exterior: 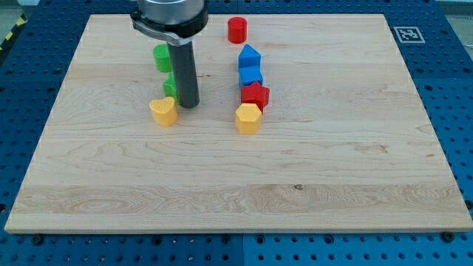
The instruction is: Push the heart slightly to the right
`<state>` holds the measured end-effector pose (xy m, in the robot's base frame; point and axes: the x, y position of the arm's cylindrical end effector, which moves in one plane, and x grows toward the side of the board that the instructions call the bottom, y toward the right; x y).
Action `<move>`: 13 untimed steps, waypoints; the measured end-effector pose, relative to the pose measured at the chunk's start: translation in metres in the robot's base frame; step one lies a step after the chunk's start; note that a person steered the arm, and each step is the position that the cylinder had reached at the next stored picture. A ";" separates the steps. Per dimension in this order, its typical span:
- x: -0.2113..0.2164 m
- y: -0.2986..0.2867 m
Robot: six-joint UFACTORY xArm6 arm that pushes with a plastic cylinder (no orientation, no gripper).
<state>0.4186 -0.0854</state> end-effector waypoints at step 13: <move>0.092 -0.032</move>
<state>0.5106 -0.1170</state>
